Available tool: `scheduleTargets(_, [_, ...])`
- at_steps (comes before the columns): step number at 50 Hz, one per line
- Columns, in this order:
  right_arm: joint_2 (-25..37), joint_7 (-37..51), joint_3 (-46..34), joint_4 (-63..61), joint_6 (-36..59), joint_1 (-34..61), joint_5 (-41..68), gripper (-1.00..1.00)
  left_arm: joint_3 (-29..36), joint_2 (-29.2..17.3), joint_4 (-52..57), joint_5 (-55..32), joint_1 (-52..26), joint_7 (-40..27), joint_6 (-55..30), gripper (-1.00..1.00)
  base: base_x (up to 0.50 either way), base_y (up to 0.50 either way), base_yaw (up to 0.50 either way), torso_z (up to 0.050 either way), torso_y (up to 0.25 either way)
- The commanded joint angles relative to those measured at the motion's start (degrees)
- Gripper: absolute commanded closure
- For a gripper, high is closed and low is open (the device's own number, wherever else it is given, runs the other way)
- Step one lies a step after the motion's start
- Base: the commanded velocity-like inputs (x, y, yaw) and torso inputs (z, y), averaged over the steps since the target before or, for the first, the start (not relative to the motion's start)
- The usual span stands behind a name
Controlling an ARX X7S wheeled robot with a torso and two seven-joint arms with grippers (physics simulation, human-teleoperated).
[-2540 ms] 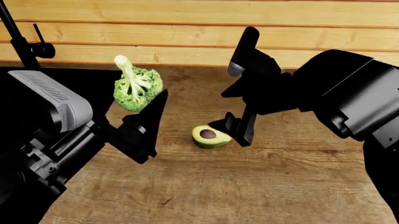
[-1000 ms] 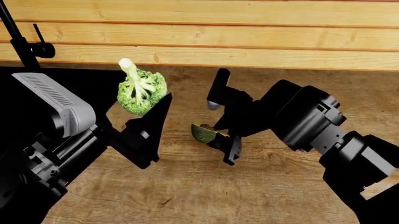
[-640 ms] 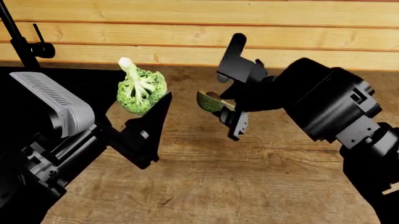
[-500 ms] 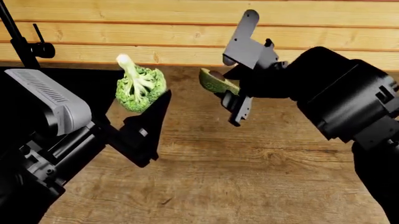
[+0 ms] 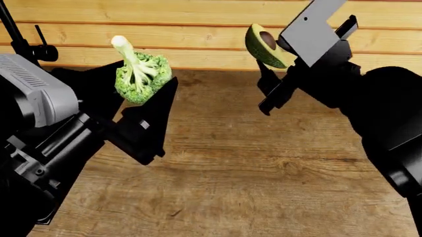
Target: Pick the broccoli, avocado from the counter and place them in the cabinet. Then close the cabinet.
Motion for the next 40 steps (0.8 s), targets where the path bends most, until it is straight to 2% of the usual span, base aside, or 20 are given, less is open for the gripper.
scheduleTargets(1, [1.9, 4.5, 4.1, -7.9, 5.1, -2.4, 0.5, 1.0, -0.3, -0.4, 0.0, -0.2, 0.3, -0.5, 0.6, 1.0, 0.0, 0.0, 0.0, 0.0, 0.015])
scheduleTargets(7, [6.5, 6.2, 10.5, -19.1, 10.1, -6.3, 2.9, 1.0, -2.3, -3.3, 1.0, 1.0, 2.9, 1.6, 1.0, 1.0, 0.0, 0.0, 0.0, 0.0, 0.0])
scheduleTargets(12, [9.5, 5.8, 11.1, -22.7, 11.6, -6.9, 3.5, 1.0, -1.9, -5.0, -0.2, -0.5, 0.5, 1.2, -0.1, 1.0, 0.0, 0.05, 0.0, 0.0, 0.0])
scheduleTargets(18, [11.8, 4.9, 10.9, -26.0, 13.3, -6.3, 4.5, 1.0, -2.1, -7.1, -0.8, -6.1, -3.6, -2.2, -1.4, 1.0, -0.07, 0.5, 0.0, 0.0, 0.0])
scheduleTargets(29, [12.6, 4.6, 14.4, -28.0, 15.2, -6.6, 6.3, 1.0, -1.6, -9.0, -1.1, -11.3, -7.5, -5.4, -1.9, 1.0, -0.09, 0.5, 0.0, 0.0, 0.0])
scheduleTargets(40, [12.6, 5.0, 16.3, -28.9, 16.7, -7.4, 7.5, 1.0, -2.6, -10.1, -0.6, -12.8, -7.0, -5.9, -1.2, 1.0, -0.41, 0.34, 0.0, 0.0, 0.0])
